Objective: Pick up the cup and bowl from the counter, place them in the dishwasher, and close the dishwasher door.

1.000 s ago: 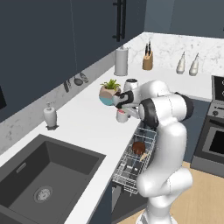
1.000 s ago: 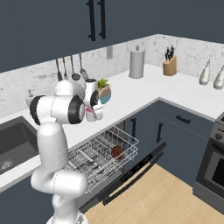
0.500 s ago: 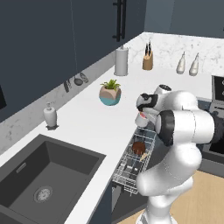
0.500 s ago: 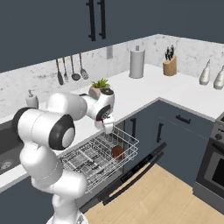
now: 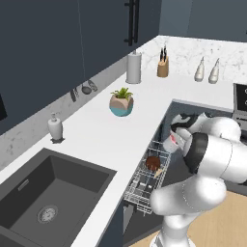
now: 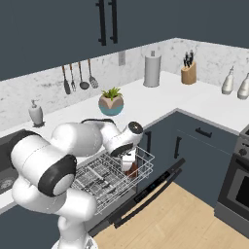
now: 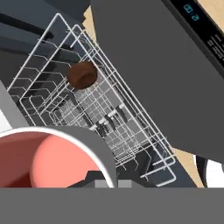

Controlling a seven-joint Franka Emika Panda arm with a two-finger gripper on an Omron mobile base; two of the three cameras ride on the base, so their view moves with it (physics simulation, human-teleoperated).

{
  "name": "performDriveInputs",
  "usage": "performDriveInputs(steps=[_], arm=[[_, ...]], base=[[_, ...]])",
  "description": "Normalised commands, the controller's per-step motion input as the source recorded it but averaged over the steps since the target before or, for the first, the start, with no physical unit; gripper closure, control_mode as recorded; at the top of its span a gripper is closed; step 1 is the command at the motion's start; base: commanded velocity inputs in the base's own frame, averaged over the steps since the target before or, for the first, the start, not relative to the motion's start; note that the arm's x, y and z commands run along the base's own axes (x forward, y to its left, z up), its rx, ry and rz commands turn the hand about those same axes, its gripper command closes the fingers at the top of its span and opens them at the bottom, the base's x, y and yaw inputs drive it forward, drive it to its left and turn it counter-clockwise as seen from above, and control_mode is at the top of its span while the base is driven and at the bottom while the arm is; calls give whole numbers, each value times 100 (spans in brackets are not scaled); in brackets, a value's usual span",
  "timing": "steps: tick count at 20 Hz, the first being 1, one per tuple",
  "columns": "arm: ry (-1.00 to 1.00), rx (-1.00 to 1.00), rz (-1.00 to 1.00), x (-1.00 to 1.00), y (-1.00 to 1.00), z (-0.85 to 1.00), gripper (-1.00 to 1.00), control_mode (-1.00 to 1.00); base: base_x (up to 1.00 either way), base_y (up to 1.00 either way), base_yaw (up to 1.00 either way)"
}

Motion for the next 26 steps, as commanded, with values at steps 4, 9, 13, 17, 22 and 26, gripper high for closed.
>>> performDriveInputs(steps=[4, 9, 13, 17, 22, 26], arm=[[2, 19, -3, 0, -2, -58, 100, -100], [4, 15, -2, 5, 8, -58, 100, -100], [1, 8, -1, 0, 37, -37, 100, -100], [0, 5, 0, 14, 40, -24, 100, -100], [6, 1, -4, 31, 24, -36, 100, -100], [12, 0, -11, 25, 1, -50, 100, -100]], base=[[0, 0, 0], [0, 0, 0], [0, 0, 0], [0, 0, 0], [0, 0, 0], [0, 0, 0]])
